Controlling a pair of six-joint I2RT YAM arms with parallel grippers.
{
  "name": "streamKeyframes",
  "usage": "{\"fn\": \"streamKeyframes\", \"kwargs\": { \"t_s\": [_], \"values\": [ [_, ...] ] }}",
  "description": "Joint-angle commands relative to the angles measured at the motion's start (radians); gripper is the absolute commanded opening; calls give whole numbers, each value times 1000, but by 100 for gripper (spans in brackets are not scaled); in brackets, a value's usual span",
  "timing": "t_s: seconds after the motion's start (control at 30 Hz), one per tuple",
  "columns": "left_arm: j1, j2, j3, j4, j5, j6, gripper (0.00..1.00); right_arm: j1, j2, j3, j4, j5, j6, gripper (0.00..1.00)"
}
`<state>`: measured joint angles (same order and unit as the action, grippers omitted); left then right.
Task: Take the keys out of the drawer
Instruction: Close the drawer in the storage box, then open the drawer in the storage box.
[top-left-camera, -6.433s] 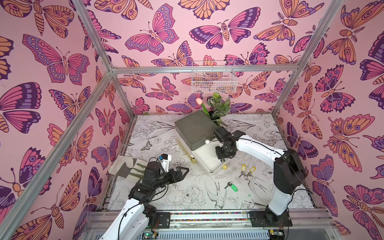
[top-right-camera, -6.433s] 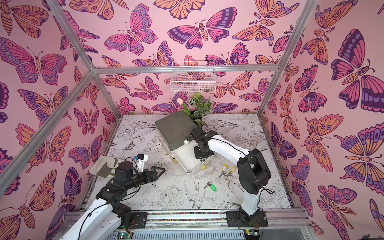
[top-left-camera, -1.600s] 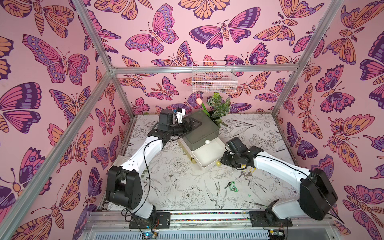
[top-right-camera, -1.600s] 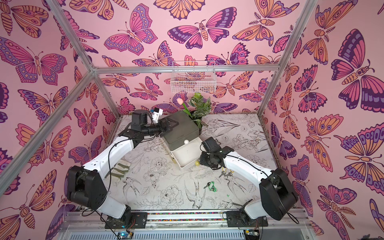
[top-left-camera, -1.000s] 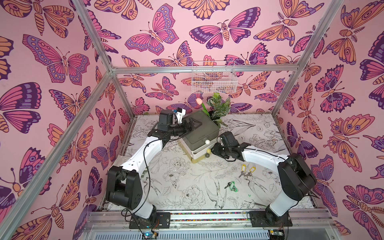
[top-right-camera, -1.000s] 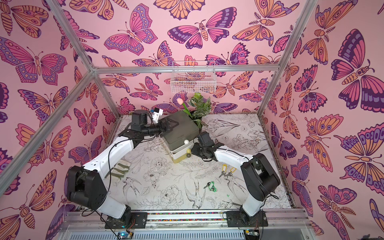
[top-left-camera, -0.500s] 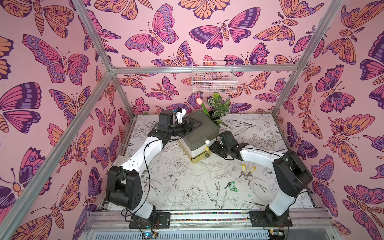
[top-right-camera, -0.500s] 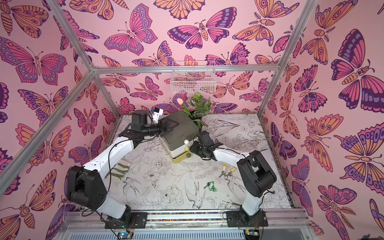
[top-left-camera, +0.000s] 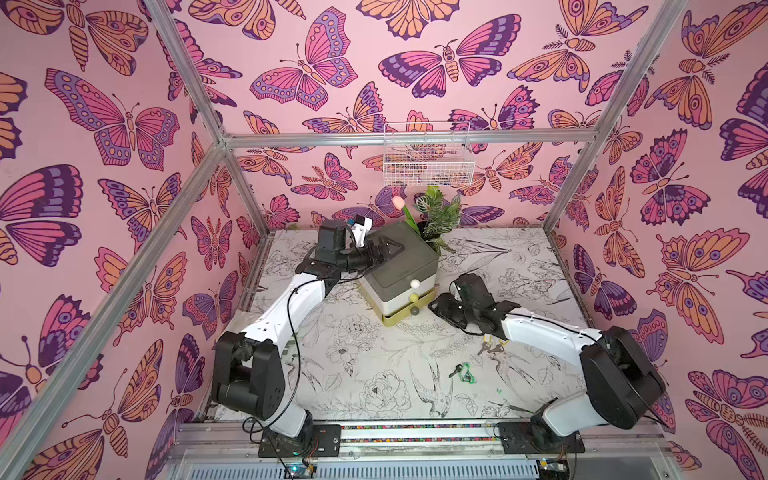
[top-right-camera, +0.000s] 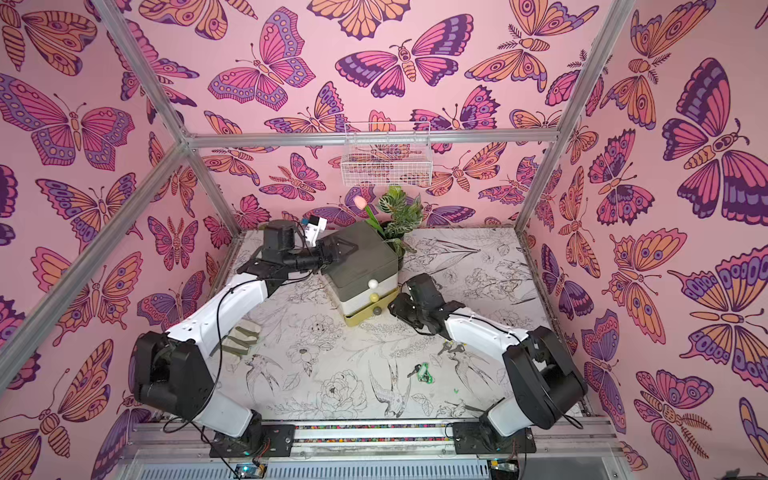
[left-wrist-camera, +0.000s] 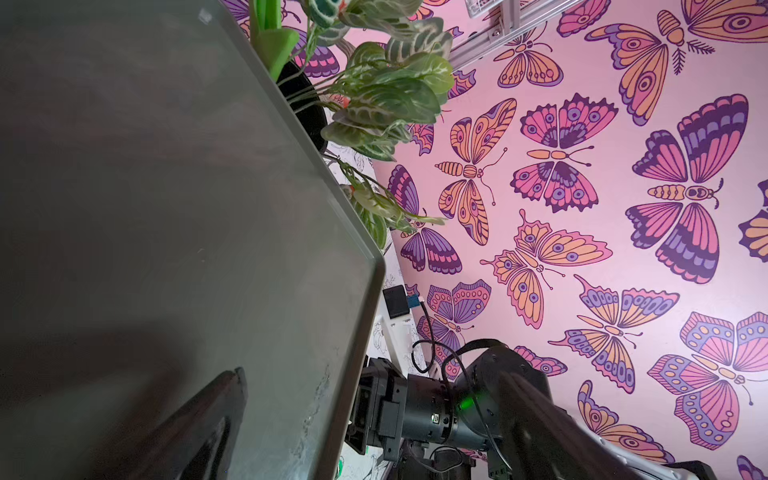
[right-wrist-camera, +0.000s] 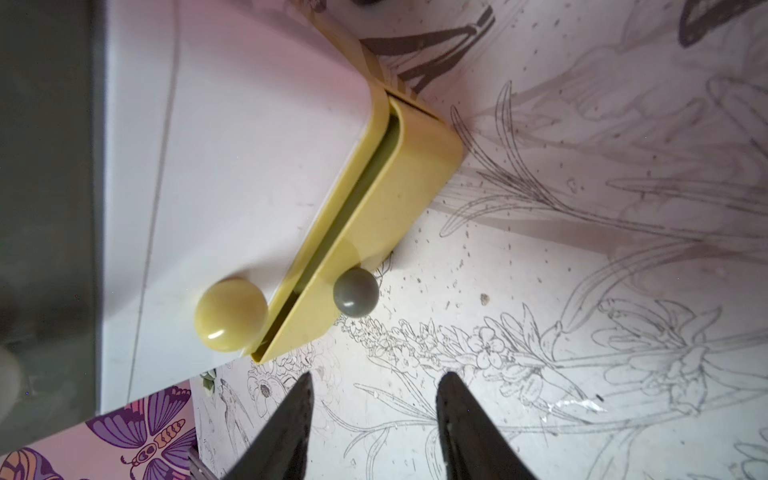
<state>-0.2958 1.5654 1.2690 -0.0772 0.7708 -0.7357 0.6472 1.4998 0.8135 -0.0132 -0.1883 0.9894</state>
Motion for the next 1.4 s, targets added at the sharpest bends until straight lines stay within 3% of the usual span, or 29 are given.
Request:
{"fn": "streamKeyframes", "kwargs": {
  "t_s": [0.0, 0.17, 0.3, 1.03, 1.17, 1.37],
  "values": [
    [-8, 21, -54, -79, 2, 25, 99, -10, -10, -45, 68, -74, 35, 51],
    [-7, 17, -67, -79, 10, 27, 100, -11, 60, -102, 316, -183, 107, 51],
    [-7, 11, -77, -79, 11, 28, 100, -12, 155, -149, 527, -190, 177, 51],
    [-6, 25, -83, -78, 28, 34, 100, -11, 388, -45, 668, -190, 184, 49],
    [-6, 26, -89, -79, 31, 36, 100, -11, 421, -22, 716, -197, 194, 46],
    [-1, 24, -97, -79, 33, 37, 100, -10, 425, -22, 728, -185, 187, 34]
  ]
}}
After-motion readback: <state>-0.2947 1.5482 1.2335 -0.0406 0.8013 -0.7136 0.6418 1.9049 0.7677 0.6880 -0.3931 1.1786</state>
